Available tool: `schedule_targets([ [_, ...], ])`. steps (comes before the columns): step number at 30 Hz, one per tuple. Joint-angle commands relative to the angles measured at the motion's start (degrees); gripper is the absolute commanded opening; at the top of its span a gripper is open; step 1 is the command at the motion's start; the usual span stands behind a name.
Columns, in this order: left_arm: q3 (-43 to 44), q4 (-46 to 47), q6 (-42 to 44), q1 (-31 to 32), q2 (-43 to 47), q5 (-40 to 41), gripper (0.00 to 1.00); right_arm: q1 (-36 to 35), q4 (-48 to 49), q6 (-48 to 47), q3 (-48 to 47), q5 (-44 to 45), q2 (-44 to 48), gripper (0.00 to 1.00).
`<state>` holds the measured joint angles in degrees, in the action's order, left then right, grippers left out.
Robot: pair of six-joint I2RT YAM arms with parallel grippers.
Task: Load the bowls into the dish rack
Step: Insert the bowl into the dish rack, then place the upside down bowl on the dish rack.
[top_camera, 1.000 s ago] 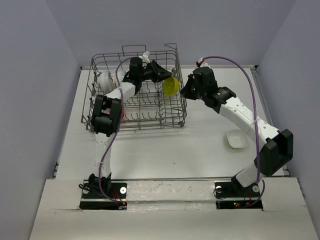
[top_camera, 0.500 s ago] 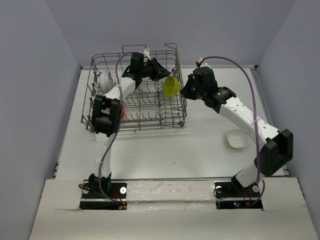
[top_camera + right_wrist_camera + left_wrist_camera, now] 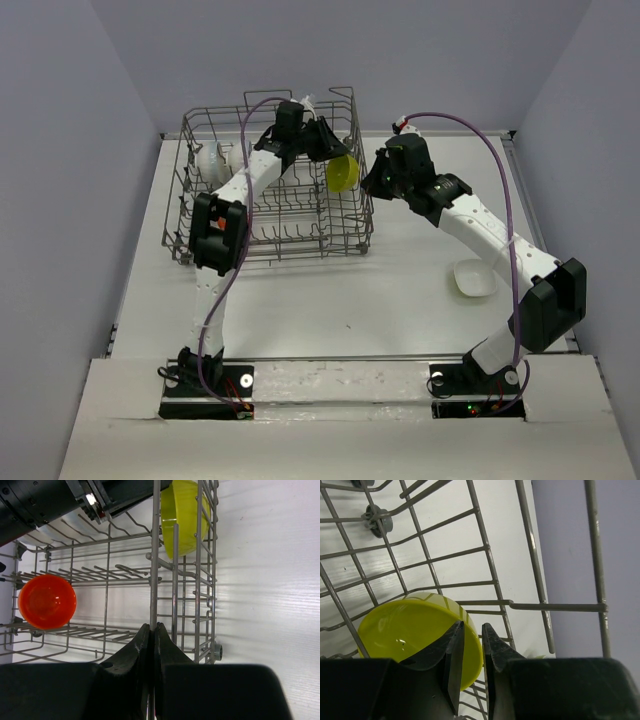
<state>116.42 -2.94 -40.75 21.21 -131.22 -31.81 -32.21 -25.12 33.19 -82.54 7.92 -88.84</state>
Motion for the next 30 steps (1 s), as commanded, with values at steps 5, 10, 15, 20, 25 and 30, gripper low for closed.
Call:
schedule_targets([
  [5, 2.7, -3.9, 4.2, 1.6, 3.6, 2.8, 0.30, 0.1, -1.5, -3.7, 0.3, -0.2, -0.8, 0.01],
  [10, 2.1, -4.2, 4.9, 2.1, 4.2, 3.4, 0.30, 0.1, -1.5, -3.7, 0.1, -0.3, -0.7, 0.01],
  [15, 2.4, -4.5, 5.3, 2.5, 4.1, 3.4, 0.30, 0.1, -1.5, -3.7, 0.1, -0.3, -0.7, 0.01],
  [20, 3.1, -5.6, 6.4, 3.5, 4.6, 4.3, 0.31, 0.1, -1.5, -3.7, 0.0, -0.3, -0.7, 0.01],
  [25, 3.0, -5.6, 6.6, 3.9, 5.0, 4.3, 0.31, 0.1, -1.5, -3.6, 0.2, -0.3, -0.6, 0.01],
  [30, 2.3, -5.6, 7.0, 4.4, 5.8, 4.5, 0.31, 0.1, -1.5, -3.7, 0.3, -0.2, -0.7, 0.01],
])
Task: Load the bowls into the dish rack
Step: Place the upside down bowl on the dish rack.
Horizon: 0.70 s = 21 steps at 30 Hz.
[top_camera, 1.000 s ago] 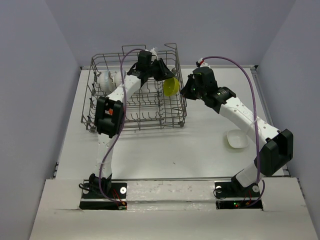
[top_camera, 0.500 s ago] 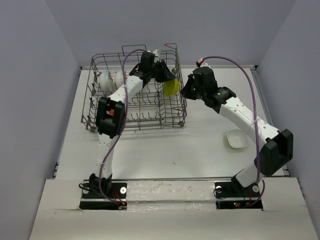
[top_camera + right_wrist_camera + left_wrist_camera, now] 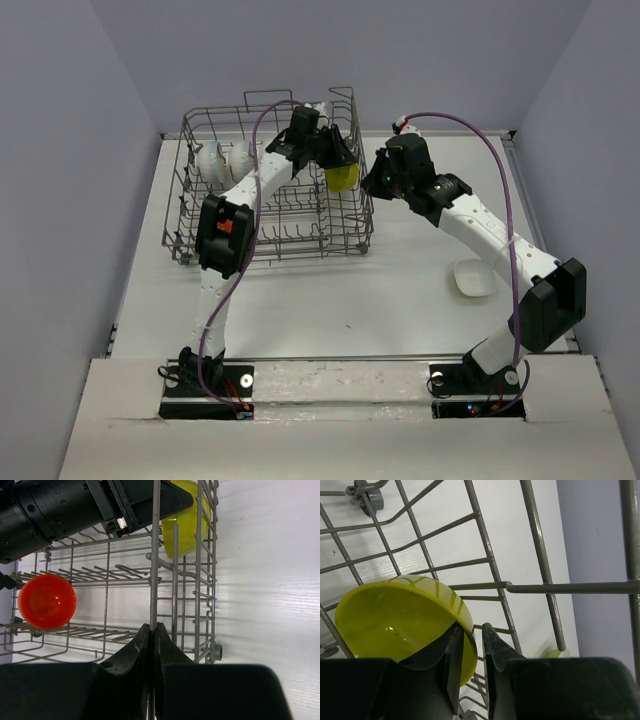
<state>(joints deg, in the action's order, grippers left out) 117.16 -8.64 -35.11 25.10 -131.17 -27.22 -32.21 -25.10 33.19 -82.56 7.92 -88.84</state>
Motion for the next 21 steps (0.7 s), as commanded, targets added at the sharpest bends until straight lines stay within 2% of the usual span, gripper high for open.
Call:
schedule_targets([
  [1, 1.4, 0.1, 1.5, 0.5, 5.8, 0.1, 0.31, 0.1, -1.5, -3.6, 0.3, -0.2, -0.7, 0.01],
  [4, 0.8, -0.1, 1.9, 0.7, 6.3, 0.5, 0.27, 0.1, -1.5, -3.5, 0.3, -0.2, -0.8, 0.01],
  [7, -0.8, 0.5, 1.8, 0.7, 6.7, -0.6, 0.16, 0.1, -1.5, -3.6, 0.5, -0.2, -0.8, 0.01],
  [9, -2.6, 3.6, -0.4, 0.4, 7.2, -2.7, 0.00, 0.1, -1.4, -3.5, 0.4, -0.2, -0.7, 0.01],
  [13, -6.6, 8.2, -3.6, -0.1, 8.1, -5.7, 0.00, 0.1, -1.4, -3.6, 0.4, -0.2, -0.5, 0.01],
  [15, -10.1, 14.2, -6.1, -0.5, 9.1, -8.3, 0.00, 0.1, -1.4, -3.6, 0.5, 0.0, -0.5, 0.01],
  [18, -17.7, 27.5, -16.9, -1.8, 10.8, -13.0, 0.00, 0.1, -1.4, -3.7, 0.7, -0.1, -0.4, 0.01],
  [21, -21.5, 35.0, -20.6, -2.1, 11.4, -15.0, 0.00, 0.1, -1.4, -3.7, 0.9, 0.2, -0.2, 0.01],
])
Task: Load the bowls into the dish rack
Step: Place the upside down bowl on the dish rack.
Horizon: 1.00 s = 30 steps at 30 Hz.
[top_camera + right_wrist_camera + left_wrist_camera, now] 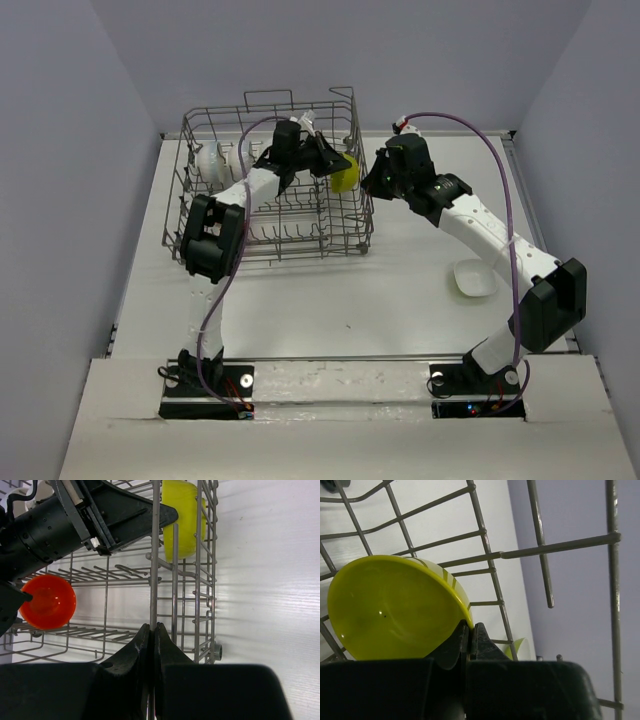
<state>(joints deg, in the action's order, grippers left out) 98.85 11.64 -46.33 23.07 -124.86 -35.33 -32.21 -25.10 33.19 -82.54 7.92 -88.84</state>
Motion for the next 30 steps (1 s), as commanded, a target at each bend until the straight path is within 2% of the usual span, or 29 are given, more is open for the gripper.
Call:
schedule_targets([
  [1, -4.1, 16.6, -10.7, -0.1, 5.1, -7.2, 0.00, 0.1, -1.4, -3.7, 0.9, 0.2, -0.2, 0.01],
  [3, -7.2, 24.4, -16.2, -0.5, 5.6, -8.7, 0.00, 0.1, -1.4, -3.7, 0.9, 0.3, -0.3, 0.01],
  [5, -8.4, 27.9, -18.7, -0.7, 5.9, -9.3, 0.00, 0.1, -1.4, -3.7, 0.9, 0.3, -0.3, 0.01],
  [10, -10.2, 30.0, -20.5, -0.7, 6.7, -9.2, 0.00, 0.1, -1.4, -3.7, 1.2, 0.1, -0.5, 0.01],
  [13, -13.1, 40.7, -27.0, -0.9, 6.8, -10.0, 0.00, 0.1, -1.2, -3.6, 1.1, -0.1, -0.7, 0.01],
  [20, -16.0, 52.3, -36.0, -1.0, 4.4, -11.2, 0.00, 0.1, -1.2, -3.8, 1.0, -0.1, -0.8, 0.01],
  [24, -16.2, 52.6, -36.7, -1.0, 3.8, -11.2, 0.00, 0.1, -1.1, -3.7, 1.1, -0.3, -0.9, 0.01],
  [30, -14.9, 46.3, -32.9, -1.0, 3.7, -11.0, 0.00, 0.1, -1.0, -3.7, 0.9, -0.5, -1.0, 0.01],
])
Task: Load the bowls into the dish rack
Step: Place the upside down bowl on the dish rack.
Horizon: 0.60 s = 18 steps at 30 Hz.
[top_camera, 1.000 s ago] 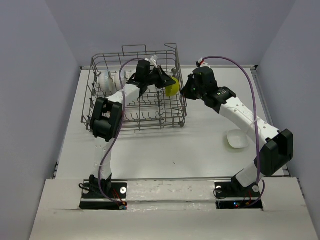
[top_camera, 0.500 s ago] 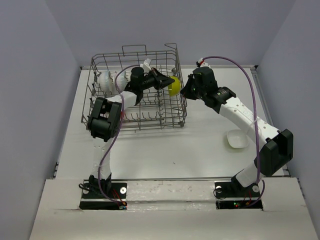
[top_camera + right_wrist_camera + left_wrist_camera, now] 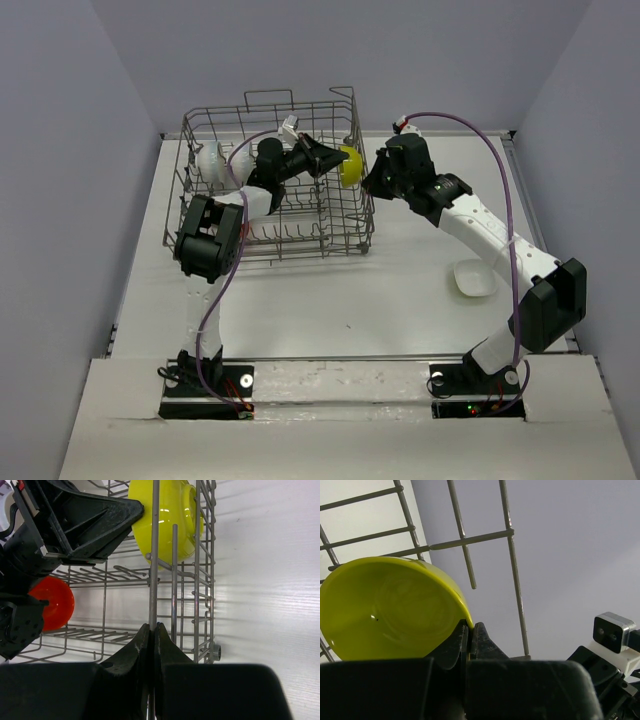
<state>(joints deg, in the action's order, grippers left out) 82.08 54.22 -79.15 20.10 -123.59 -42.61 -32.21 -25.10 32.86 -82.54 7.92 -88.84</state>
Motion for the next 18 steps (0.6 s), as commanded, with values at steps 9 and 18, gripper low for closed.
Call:
schedule_targets([
  [9, 5.1, -4.5, 3.8, 1.4, 1.7, -4.3, 0.09, 0.1, -1.0, -3.6, 0.8, -0.4, -1.3, 0.01],
  [18, 9.4, -6.5, 1.9, 0.3, -0.7, -6.8, 0.18, 0.1, -1.1, -3.6, 0.5, -0.6, -1.3, 0.01],
])
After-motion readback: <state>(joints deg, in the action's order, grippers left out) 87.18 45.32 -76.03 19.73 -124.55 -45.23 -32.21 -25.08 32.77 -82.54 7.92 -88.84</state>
